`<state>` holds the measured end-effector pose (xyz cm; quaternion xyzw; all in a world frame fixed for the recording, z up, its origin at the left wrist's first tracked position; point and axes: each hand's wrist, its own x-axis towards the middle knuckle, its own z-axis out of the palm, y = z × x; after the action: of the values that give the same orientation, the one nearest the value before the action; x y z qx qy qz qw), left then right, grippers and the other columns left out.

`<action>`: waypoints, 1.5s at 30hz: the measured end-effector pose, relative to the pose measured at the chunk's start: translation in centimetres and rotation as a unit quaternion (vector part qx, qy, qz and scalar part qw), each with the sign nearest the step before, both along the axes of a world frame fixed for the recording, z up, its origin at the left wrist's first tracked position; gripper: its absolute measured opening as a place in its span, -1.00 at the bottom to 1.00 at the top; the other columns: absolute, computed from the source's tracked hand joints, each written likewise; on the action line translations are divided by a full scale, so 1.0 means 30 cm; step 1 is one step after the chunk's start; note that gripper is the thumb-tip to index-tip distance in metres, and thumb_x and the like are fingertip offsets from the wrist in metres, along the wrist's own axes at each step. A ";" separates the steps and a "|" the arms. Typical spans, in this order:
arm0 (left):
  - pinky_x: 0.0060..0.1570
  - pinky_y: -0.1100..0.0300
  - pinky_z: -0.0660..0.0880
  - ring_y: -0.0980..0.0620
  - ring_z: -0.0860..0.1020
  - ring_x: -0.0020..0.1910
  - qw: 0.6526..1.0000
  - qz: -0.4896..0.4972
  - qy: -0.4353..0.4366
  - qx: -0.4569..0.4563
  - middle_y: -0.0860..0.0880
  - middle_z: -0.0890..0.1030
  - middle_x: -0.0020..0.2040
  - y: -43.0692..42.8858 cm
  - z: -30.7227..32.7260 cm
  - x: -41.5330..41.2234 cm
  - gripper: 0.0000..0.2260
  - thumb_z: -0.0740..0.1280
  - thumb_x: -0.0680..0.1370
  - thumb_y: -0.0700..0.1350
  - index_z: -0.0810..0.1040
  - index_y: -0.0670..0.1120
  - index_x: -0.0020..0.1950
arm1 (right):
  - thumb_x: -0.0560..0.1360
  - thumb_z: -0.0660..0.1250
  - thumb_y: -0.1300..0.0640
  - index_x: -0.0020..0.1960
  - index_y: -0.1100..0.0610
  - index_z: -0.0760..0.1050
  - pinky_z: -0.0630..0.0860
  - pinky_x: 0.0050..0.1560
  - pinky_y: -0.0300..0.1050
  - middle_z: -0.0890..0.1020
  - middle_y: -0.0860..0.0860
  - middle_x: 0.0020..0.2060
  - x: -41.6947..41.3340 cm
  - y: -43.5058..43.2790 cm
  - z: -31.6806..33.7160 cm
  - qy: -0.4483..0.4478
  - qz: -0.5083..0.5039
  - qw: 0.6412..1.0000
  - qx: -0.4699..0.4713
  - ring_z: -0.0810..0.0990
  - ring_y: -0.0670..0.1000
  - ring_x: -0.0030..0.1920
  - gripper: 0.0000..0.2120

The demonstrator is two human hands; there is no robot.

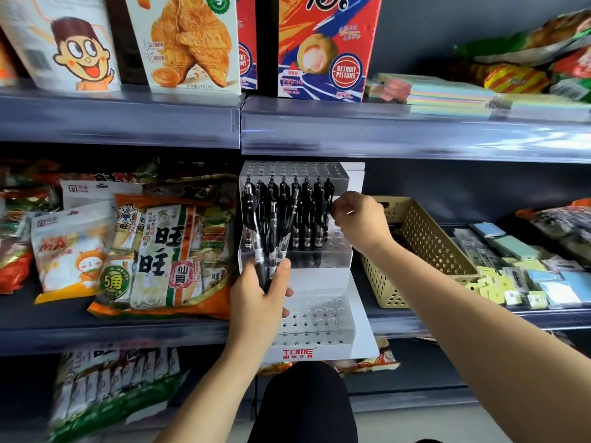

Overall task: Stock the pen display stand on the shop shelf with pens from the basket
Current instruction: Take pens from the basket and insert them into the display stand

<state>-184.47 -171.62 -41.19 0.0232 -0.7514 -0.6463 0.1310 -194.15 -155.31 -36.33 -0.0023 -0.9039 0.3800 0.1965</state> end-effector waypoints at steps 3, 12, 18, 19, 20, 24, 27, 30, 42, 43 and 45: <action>-0.57 0.41 0.36 0.15 0.51 -0.52 1.000 -0.002 -0.005 0.007 -0.10 0.61 -0.28 0.005 0.003 0.003 -0.87 0.29 0.56 -0.04 0.43 -0.03 -0.16 | 0.48 0.19 0.28 -0.10 0.21 0.59 0.45 -0.22 -0.23 0.65 0.07 -0.20 -0.005 -0.002 0.006 -0.006 -0.005 1.000 0.019 0.60 0.05 -0.19 -0.82; -0.55 0.38 0.39 0.22 0.53 -0.48 1.000 -0.022 -0.007 0.000 -0.08 0.59 -0.28 0.020 -0.005 0.008 -0.84 0.31 0.55 -0.07 0.49 -0.16 -0.11 | 0.50 0.25 0.24 -0.06 0.12 0.57 0.56 -0.13 -0.08 0.64 0.02 -0.19 0.088 0.005 0.018 0.009 0.008 0.997 -0.080 0.63 0.06 -0.18 -0.88; -0.54 0.29 0.44 0.18 0.55 -0.42 0.998 -0.057 0.002 0.019 0.03 0.61 -0.31 0.053 -0.004 0.016 -0.91 0.30 0.55 -0.07 0.49 -0.09 -0.05 | 0.59 0.19 0.22 0.17 0.18 0.49 0.51 -0.37 -0.30 0.60 0.02 -0.10 0.221 -0.049 0.031 -0.100 0.143 0.948 -0.265 0.56 -0.09 -0.35 -0.81; -0.54 0.28 0.44 0.16 0.55 -0.42 0.997 -0.070 0.004 0.023 0.04 0.62 -0.32 0.058 -0.002 0.020 -0.93 0.30 0.56 -0.07 0.48 -0.06 -0.03 | 0.60 0.17 0.26 0.18 0.16 0.45 0.50 -0.38 -0.32 0.57 0.03 -0.10 0.230 -0.054 0.033 -0.120 0.157 0.936 -0.290 0.56 -0.09 -0.35 -0.81; -0.54 0.27 0.44 0.14 0.55 -0.42 0.996 -0.082 0.004 0.025 0.05 0.62 -0.32 0.062 0.000 0.024 -0.94 0.29 0.56 -0.08 0.47 -0.04 -0.01 | 0.60 0.16 0.28 0.16 0.16 0.44 0.49 -0.39 -0.33 0.55 0.03 -0.13 0.236 -0.055 0.036 -0.134 0.166 0.927 -0.310 0.55 -0.09 -0.35 -0.82; -0.55 0.26 0.43 0.10 0.56 -0.43 0.992 -0.124 -0.002 0.021 0.04 0.63 -0.32 0.066 0.006 0.037 -0.95 0.25 0.58 -0.10 0.44 0.00 0.03 | 0.57 0.22 0.28 -0.09 0.15 0.45 0.47 -0.37 -0.34 0.51 0.00 -0.31 0.244 -0.032 0.036 -0.167 0.189 0.908 -0.334 0.53 -0.11 -0.38 -0.90; -0.56 0.25 0.42 0.06 0.61 -0.39 0.989 -0.144 -0.012 0.008 0.06 0.64 -0.31 0.065 0.009 0.042 -0.96 0.23 0.59 -0.10 0.43 0.01 0.02 | 0.55 0.25 0.25 -0.15 0.13 0.44 0.47 -0.33 -0.33 0.52 -0.02 -0.35 0.246 -0.012 0.033 -0.193 0.211 0.892 -0.349 0.53 -0.11 -0.37 -0.88; -0.57 0.26 0.42 0.05 0.64 -0.35 0.986 -0.165 -0.021 0.000 0.11 0.65 -0.30 0.066 0.013 0.043 -0.96 0.21 0.59 -0.09 0.42 -0.01 0.02 | 0.55 0.26 0.23 -0.15 0.13 0.44 0.48 -0.31 -0.31 0.51 -0.03 -0.35 0.245 0.003 0.029 -0.212 0.228 0.879 -0.361 0.51 -0.10 -0.37 -0.89; -0.58 0.31 0.40 0.12 0.58 -0.43 0.998 -0.042 0.015 0.043 0.00 0.62 -0.21 0.030 -0.015 0.007 -0.92 0.22 0.59 -0.06 0.45 -0.04 -0.04 | 0.51 0.33 0.26 -0.17 0.19 0.46 0.62 -0.20 -0.19 0.58 0.10 -0.28 0.141 0.087 0.124 0.039 0.036 0.938 -0.343 0.58 -0.02 -0.34 -0.91; -0.58 0.30 0.40 0.13 0.55 -0.46 0.998 -0.038 0.016 0.044 -0.01 0.61 -0.23 0.025 -0.021 0.004 -0.93 0.23 0.59 -0.07 0.46 -0.04 -0.04 | 0.50 0.34 0.25 -0.17 0.17 0.47 0.62 -0.20 -0.18 0.59 0.10 -0.28 0.127 0.082 0.130 0.056 0.026 0.944 -0.323 0.59 -0.02 -0.33 -0.90; -0.57 0.30 0.39 0.13 0.51 -0.49 0.998 -0.038 0.020 0.047 -0.01 0.60 -0.25 0.020 -0.026 0.002 -0.94 0.24 0.58 -0.08 0.47 -0.05 -0.04 | 0.49 0.36 0.23 -0.20 0.12 0.47 0.61 -0.20 -0.16 0.60 0.09 -0.30 0.102 0.062 0.134 0.069 0.018 0.957 -0.281 0.61 0.01 -0.31 -0.88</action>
<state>-184.39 -171.03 -41.96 -0.0120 -0.7175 -0.6860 0.1197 -191.09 -153.46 -32.32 -0.0152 -0.7445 0.6214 0.2435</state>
